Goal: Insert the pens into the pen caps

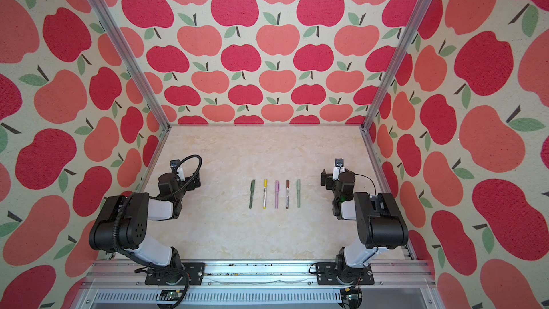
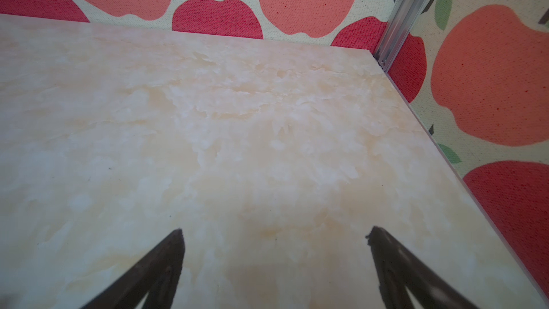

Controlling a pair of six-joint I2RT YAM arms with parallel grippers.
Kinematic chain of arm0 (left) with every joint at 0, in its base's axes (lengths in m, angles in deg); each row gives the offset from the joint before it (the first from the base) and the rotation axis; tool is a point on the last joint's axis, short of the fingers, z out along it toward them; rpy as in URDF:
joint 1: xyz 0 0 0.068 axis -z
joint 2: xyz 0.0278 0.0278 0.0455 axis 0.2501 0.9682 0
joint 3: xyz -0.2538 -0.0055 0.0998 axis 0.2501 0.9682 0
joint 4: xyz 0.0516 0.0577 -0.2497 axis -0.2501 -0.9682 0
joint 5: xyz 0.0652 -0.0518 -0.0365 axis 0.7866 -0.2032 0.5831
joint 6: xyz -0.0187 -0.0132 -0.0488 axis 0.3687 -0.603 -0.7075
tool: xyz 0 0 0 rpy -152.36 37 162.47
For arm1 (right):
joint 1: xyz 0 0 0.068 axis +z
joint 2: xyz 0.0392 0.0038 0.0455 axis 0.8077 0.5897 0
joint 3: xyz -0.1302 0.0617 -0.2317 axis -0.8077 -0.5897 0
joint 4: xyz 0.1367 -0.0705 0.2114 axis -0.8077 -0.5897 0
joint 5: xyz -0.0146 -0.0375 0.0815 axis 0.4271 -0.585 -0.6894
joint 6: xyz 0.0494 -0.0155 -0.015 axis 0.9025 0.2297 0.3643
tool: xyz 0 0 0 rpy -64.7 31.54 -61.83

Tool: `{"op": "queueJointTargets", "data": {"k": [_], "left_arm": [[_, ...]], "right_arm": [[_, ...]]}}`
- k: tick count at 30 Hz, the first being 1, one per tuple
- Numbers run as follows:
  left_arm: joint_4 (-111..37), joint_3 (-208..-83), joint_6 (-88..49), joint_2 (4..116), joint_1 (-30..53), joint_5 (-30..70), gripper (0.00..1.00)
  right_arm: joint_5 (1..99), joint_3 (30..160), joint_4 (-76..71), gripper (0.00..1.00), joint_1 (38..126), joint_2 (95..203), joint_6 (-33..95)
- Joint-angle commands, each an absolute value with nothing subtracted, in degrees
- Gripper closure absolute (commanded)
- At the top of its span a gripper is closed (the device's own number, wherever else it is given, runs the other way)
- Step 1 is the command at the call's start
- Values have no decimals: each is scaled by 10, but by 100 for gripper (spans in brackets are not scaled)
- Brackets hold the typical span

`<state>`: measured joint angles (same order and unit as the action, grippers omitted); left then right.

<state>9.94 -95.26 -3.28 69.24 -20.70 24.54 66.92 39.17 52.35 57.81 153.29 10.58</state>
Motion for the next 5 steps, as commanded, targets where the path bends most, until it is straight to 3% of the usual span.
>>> {"op": "queueJointTargets", "data": {"k": [1,5], "left_arm": [[118,-960,-26,698,-205,253,1],[120,-959,-24,698,-203,257,1]], "right_arm": [[659,401,517,1,575,1525,107],[658,394,527,1,575,1522,106]]}}
